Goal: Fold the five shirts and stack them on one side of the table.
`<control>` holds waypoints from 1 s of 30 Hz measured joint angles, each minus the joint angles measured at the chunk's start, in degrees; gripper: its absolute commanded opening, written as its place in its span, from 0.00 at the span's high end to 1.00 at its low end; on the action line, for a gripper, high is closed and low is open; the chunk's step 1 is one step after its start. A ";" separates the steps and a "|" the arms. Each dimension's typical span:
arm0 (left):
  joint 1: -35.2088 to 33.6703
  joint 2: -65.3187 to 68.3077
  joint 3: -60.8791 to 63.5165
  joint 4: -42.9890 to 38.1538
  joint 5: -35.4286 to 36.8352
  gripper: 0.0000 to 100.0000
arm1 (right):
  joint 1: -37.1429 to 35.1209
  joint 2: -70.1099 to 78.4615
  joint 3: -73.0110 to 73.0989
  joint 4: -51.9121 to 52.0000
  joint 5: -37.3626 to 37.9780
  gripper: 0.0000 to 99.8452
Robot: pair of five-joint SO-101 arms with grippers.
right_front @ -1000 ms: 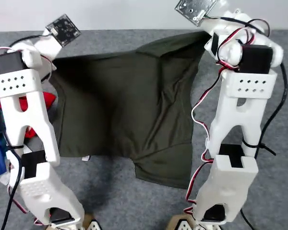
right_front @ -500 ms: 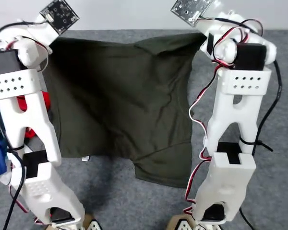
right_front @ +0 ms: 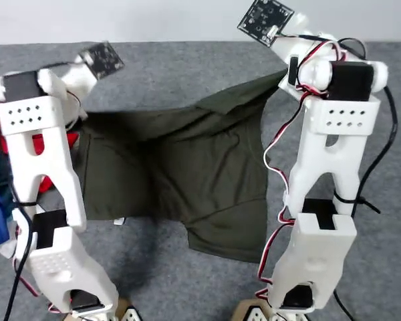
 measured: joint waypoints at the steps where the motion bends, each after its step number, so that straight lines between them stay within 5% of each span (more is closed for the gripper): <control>1: 0.00 0.00 2.02 0.00 -0.09 0.99 | 0.00 -0.09 0.70 0.00 0.00 0.99; 30: -2.90 0.00 25.67 -0.18 -5.36 0.99 | 0.18 -47.82 93.19 -2.64 -0.09 0.99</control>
